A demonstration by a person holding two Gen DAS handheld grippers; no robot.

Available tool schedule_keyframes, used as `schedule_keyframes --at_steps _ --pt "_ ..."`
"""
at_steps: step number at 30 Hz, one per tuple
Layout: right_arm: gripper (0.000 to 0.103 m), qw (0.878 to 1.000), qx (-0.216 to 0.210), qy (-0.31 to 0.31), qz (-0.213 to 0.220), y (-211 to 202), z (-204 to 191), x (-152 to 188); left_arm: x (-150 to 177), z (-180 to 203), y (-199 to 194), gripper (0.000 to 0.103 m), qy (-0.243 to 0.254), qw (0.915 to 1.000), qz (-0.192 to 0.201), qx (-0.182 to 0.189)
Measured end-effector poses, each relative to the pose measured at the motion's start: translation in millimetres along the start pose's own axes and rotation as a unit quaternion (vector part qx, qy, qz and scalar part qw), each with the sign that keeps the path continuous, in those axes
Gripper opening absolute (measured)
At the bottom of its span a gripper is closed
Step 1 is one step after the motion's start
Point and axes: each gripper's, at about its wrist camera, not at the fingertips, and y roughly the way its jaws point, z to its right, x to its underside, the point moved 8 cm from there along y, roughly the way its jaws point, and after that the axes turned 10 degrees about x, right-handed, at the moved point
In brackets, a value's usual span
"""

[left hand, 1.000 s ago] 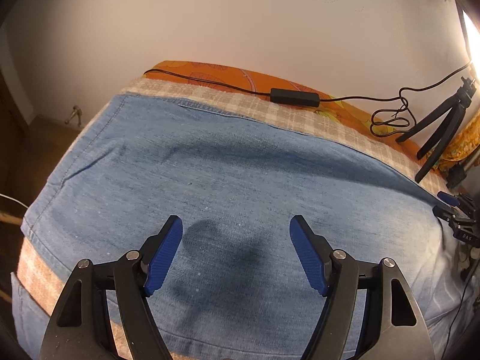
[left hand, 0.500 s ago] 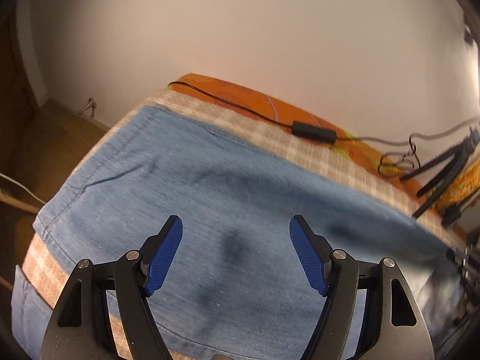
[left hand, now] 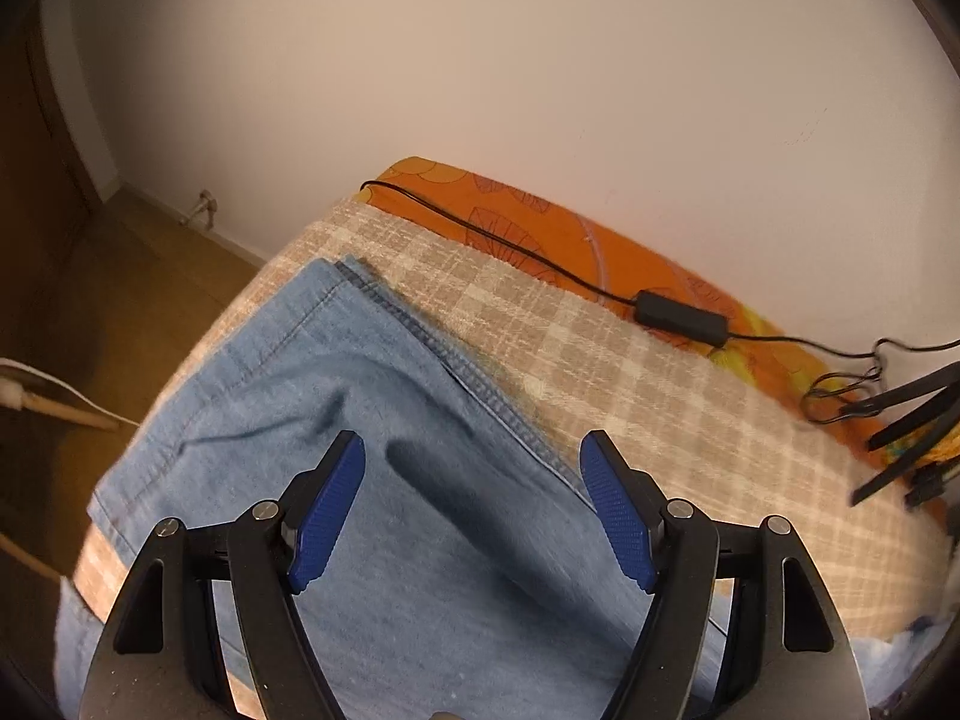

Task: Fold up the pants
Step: 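Close the right tool on the leg hem while the left tool grasps the other hem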

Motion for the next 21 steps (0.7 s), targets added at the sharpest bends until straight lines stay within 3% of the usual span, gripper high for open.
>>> schedule_keyframes --at_steps 2,6,12,18,21 --pt "0.003 1.0 -0.004 0.002 -0.002 4 -1 3 -4 -3 8 0.074 0.006 0.9998 -0.004 -0.02" --pt "0.003 1.0 -0.009 0.009 -0.008 8 -1 7 -7 -4 27 0.074 -0.011 0.9995 -0.018 -0.025" --pt "0.003 1.0 -0.011 0.013 -0.018 17 -3 13 2 -6 54 0.077 0.029 0.9963 -0.05 -0.064" --pt "0.003 1.0 -0.007 0.017 -0.021 20 -4 14 -1 -10 56 0.079 0.02 0.998 -0.026 -0.054" --pt "0.003 1.0 -0.002 0.019 -0.021 21 -3 14 -1 -7 54 0.073 0.027 0.9981 -0.008 -0.054"
